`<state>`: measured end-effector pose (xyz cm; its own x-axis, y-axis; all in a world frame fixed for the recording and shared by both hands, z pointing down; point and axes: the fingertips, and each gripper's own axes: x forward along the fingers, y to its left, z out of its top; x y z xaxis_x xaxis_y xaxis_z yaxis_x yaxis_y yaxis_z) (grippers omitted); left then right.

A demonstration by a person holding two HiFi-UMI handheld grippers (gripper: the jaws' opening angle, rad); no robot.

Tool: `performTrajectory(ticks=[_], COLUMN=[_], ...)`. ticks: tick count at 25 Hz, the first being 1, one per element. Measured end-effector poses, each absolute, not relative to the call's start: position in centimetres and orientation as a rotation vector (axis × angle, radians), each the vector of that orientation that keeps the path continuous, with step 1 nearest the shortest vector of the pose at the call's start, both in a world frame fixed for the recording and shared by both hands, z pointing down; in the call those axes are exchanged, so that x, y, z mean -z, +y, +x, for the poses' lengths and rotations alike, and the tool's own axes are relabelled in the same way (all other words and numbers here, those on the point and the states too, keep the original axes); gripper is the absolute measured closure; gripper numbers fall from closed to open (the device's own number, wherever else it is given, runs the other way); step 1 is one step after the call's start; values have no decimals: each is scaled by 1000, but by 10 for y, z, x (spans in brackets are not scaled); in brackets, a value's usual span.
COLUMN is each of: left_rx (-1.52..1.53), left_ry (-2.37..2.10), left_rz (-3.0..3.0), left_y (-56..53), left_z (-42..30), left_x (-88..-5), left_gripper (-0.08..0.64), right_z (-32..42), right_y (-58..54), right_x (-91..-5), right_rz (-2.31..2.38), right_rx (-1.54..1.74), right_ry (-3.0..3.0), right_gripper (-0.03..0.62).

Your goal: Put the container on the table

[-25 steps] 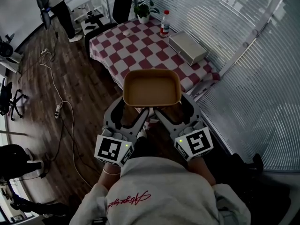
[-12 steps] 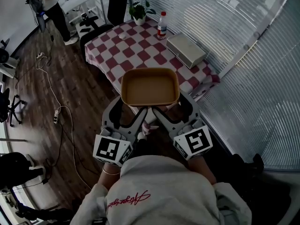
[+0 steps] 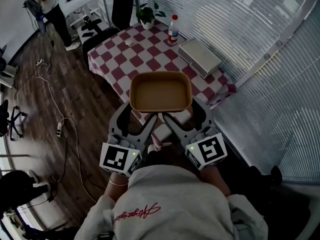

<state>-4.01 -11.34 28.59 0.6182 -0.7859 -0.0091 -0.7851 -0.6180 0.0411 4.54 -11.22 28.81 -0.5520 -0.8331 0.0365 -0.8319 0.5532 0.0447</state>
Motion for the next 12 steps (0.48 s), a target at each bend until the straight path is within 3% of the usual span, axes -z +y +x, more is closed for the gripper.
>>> performTrajectory(ticks=[12], left_rx=[19], left_ry=[-1306], left_rz=[2803], left_y=[-164], left_z=[-51], left_x=[-294], left_gripper=[241], right_z=[35], right_y=[-160], right_x=[-294], right_rz=[1489], right_rx=[16], right_ry=[-2684], right_gripper=[229])
